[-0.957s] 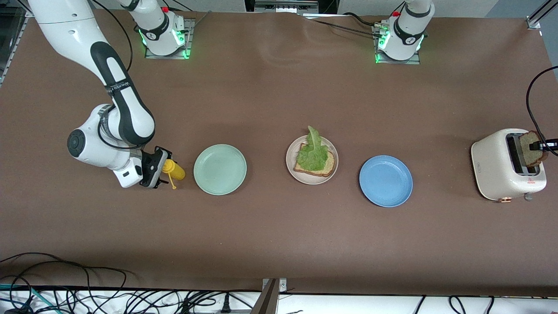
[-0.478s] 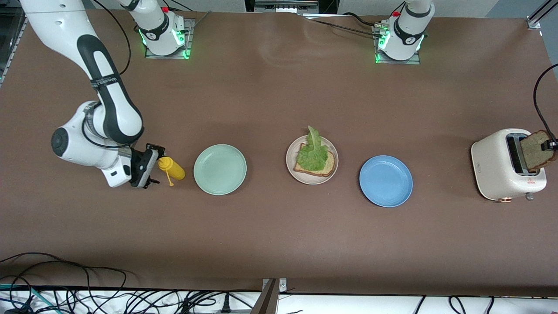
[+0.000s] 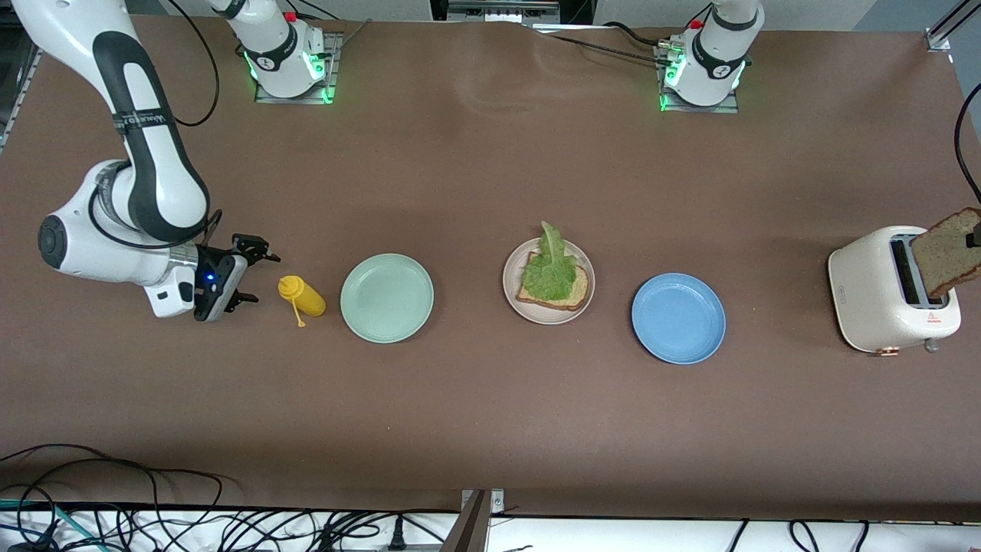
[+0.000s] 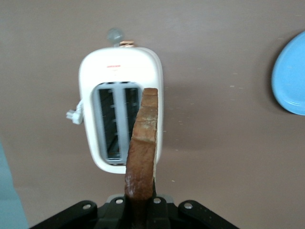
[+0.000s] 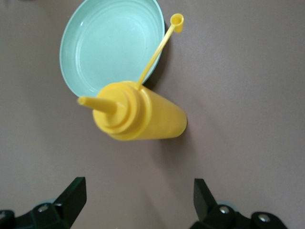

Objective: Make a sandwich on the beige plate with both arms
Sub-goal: 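Lift the toast from the toaster with the left gripper while the right gripper withdraws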

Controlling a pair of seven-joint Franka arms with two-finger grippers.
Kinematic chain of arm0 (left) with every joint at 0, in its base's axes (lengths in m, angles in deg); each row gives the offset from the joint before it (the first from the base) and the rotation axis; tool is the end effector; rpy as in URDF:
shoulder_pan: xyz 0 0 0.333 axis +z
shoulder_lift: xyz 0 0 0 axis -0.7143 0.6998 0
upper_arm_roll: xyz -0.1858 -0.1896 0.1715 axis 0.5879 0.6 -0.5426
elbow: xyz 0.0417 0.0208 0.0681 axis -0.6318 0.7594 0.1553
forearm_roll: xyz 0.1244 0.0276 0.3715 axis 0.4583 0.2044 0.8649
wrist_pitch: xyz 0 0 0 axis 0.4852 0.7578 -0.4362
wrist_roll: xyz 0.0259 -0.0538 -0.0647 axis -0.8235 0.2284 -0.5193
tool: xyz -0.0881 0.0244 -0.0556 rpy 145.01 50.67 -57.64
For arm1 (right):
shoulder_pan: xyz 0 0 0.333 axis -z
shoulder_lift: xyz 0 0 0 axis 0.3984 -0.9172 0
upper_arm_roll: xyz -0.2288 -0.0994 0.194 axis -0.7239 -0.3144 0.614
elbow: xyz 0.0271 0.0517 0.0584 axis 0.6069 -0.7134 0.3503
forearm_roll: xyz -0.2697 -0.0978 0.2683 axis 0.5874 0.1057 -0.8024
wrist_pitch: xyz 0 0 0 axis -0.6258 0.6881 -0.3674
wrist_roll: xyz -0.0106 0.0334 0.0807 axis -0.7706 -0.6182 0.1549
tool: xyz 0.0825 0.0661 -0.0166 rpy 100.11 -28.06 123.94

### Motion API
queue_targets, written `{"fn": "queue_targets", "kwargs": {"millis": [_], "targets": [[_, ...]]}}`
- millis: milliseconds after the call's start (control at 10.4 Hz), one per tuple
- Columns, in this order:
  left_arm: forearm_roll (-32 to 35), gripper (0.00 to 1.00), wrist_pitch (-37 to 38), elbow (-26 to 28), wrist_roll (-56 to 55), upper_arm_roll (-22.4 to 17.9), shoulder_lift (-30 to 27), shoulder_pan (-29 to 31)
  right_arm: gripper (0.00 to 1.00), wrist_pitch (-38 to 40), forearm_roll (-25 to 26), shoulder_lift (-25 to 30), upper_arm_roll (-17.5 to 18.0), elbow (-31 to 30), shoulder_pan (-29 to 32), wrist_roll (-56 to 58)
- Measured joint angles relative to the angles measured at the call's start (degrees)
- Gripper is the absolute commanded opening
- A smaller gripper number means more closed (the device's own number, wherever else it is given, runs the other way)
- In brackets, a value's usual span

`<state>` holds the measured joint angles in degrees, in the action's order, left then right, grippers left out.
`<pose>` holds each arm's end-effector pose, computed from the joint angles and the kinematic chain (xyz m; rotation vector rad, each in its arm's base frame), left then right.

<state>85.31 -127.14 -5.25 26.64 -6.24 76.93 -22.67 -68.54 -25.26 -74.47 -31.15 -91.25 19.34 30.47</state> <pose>0.6019 0.2230 0.4945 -3.1015 0.0816 0.3478 0.6041 0.0187 0.2810 -2.4297 -1.2315 -0.0420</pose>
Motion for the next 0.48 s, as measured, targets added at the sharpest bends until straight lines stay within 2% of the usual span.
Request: {"fn": "queue_targets", "kwargs": {"millis": [287, 478], "targets": [[0.0, 0.0, 4.16, -0.57, -0.29, 10.29, 0.18, -0.57, 1.0, 4.24, 0.03, 2.73, -1.11, 0.07, 0.04, -9.3], [-1.55, 0.0, 5.08, -0.29, -0.48, 13.89, 1.17, -2.6, 1.0, 5.0, 0.66, 5.22, -1.26, 0.21, 0.04, -18.08]]}}
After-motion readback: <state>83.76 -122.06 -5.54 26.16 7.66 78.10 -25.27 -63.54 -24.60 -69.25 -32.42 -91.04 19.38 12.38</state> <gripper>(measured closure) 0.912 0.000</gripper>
